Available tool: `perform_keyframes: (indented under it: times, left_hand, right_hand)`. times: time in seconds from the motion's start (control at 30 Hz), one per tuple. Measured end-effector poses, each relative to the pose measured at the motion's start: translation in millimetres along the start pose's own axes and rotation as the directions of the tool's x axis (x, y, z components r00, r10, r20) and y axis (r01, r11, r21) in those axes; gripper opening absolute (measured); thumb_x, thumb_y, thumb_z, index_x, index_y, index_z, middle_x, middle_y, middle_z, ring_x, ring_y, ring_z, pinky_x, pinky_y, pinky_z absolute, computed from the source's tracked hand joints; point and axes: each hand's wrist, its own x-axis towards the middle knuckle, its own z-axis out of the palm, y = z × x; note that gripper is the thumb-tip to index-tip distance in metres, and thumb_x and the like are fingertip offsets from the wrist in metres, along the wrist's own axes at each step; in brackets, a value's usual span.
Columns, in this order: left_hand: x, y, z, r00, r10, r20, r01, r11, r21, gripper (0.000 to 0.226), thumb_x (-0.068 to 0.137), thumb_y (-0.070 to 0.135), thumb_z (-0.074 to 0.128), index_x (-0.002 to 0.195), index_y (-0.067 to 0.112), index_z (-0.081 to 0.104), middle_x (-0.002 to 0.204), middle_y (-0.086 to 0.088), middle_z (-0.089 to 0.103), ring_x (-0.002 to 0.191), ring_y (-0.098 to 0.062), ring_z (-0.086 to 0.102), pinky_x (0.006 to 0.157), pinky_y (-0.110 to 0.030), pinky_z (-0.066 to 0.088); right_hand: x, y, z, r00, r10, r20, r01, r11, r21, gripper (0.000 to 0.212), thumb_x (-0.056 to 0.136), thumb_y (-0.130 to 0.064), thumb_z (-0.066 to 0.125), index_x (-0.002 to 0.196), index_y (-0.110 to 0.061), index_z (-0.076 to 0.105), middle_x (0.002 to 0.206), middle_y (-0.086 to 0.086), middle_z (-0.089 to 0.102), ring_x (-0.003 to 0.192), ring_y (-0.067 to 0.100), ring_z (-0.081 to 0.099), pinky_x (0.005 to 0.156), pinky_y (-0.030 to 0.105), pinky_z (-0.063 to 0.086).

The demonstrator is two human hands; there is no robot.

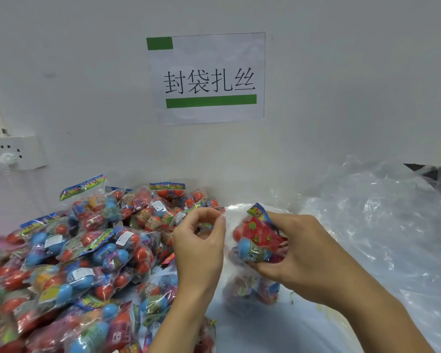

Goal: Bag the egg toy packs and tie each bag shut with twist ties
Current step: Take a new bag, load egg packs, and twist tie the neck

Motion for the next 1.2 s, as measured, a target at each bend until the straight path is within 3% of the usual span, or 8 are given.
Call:
perform_keyframes:
  times: [0.23, 0.33, 0.43, 0.6, 0.7, 0.93, 1.07, 1.2]
  left_hand:
    - [-15.0, 11.2, 9.9, 0.981, 0.121, 0.15, -0.126, 0.992, 0.024, 0.018, 0.087, 0.006, 0.072, 0.081, 0.023, 0.07, 0.078, 0.002, 0.068, 0.058, -0.04, 0.06, 0.049, -0.047, 0.051]
    - [-15.6, 14.6, 9.1, 0.975, 0.138, 0.176, -0.143, 0.99, 0.019, 0.01, 0.083, 0.017, 0.077, 0.086, 0.024, 0.07, 0.081, 0.003, 0.068, 0.046, -0.023, 0.053, 0.041, -0.032, 0.044]
    - [-14.6, 15.4, 7.0, 0.971, 0.177, 0.163, -0.187, 0.981, 0.049, 0.015, 0.082, 0.036, 0.073, 0.09, 0.025, 0.069, 0.085, 0.004, 0.066, 0.054, -0.013, 0.058, 0.047, -0.026, 0.046]
    - [-5.5, 5.8, -3.0, 0.97, 0.143, 0.197, -0.194, 0.941, 0.275, 0.022, 0.086, 0.045, 0.059, 0.095, 0.026, 0.066, 0.093, 0.011, 0.063, 0.09, -0.009, 0.06, 0.074, -0.016, 0.046]
    - [-4.1, 3.1, -6.6, 0.959, 0.066, 0.275, -0.131, 0.965, 0.227, 0.019, 0.084, 0.045, 0.061, 0.094, 0.03, 0.068, 0.088, 0.013, 0.067, 0.087, -0.009, 0.062, 0.072, -0.021, 0.049]
    - [-7.9, 6.4, 0.9, 0.929, 0.242, 0.282, -0.316, 0.912, 0.26, 0.007, 0.089, 0.018, 0.072, 0.091, 0.025, 0.072, 0.09, 0.014, 0.063, 0.081, -0.012, 0.06, 0.065, -0.013, 0.042]
    - [-11.2, 9.6, 2.8, 0.932, 0.269, 0.242, -0.327, 0.913, 0.246, 0.006, 0.085, 0.023, 0.069, 0.083, 0.029, 0.072, 0.087, 0.014, 0.061, 0.078, -0.012, 0.057, 0.061, -0.017, 0.041]
    - [-7.9, 10.2, 1.4, 0.961, 0.218, 0.168, -0.241, 0.961, 0.133, 0.011, 0.09, 0.013, 0.072, 0.083, 0.021, 0.073, 0.079, 0.007, 0.066, 0.071, -0.013, 0.059, 0.06, -0.03, 0.049]
  right_hand:
    - [2.3, -0.8, 16.4, 0.954, 0.178, -0.242, -0.229, 0.952, -0.202, 0.029, 0.071, -0.05, 0.07, 0.09, -0.032, 0.057, 0.077, -0.013, 0.065, 0.074, 0.014, 0.063, 0.066, 0.036, 0.054]
    - [5.4, 0.0, 22.4, 0.902, 0.259, -0.346, -0.312, 0.944, -0.109, 0.029, 0.073, -0.05, 0.074, 0.087, -0.03, 0.059, 0.076, -0.011, 0.066, 0.075, 0.015, 0.064, 0.069, 0.037, 0.055]
    - [8.0, 0.7, 24.7, 0.834, 0.372, -0.408, -0.386, 0.921, 0.051, 0.035, 0.07, -0.056, 0.079, 0.081, -0.028, 0.061, 0.073, -0.013, 0.067, 0.073, 0.011, 0.065, 0.068, 0.032, 0.055]
    - [11.7, -2.0, 28.7, 0.767, 0.515, -0.384, -0.445, 0.857, 0.261, 0.037, 0.069, -0.057, 0.079, 0.073, -0.023, 0.065, 0.068, -0.01, 0.069, 0.069, 0.01, 0.066, 0.068, 0.034, 0.056]
    - [12.6, -3.6, 31.1, 0.75, 0.56, -0.352, -0.476, 0.826, 0.301, 0.037, 0.072, -0.056, 0.077, 0.072, -0.02, 0.067, 0.067, -0.007, 0.069, 0.069, 0.014, 0.066, 0.068, 0.036, 0.056]
    - [10.9, -2.4, 25.1, 0.749, 0.604, -0.27, -0.497, 0.783, 0.373, 0.044, 0.077, -0.051, 0.074, 0.057, -0.014, 0.058, 0.048, -0.004, 0.06, 0.049, 0.014, 0.053, 0.055, 0.034, 0.049]
    - [7.5, -1.3, 18.9, 0.788, 0.575, -0.219, -0.492, 0.803, 0.336, 0.048, 0.081, -0.052, 0.071, 0.053, -0.017, 0.053, 0.044, -0.006, 0.051, 0.042, 0.008, 0.041, 0.047, 0.024, 0.038]
    - [9.0, -4.7, 10.5, 0.762, 0.543, -0.354, -0.449, 0.836, 0.316, 0.046, 0.069, -0.06, 0.076, 0.063, -0.016, 0.065, 0.053, -0.009, 0.064, 0.048, 0.004, 0.054, 0.051, 0.024, 0.041]
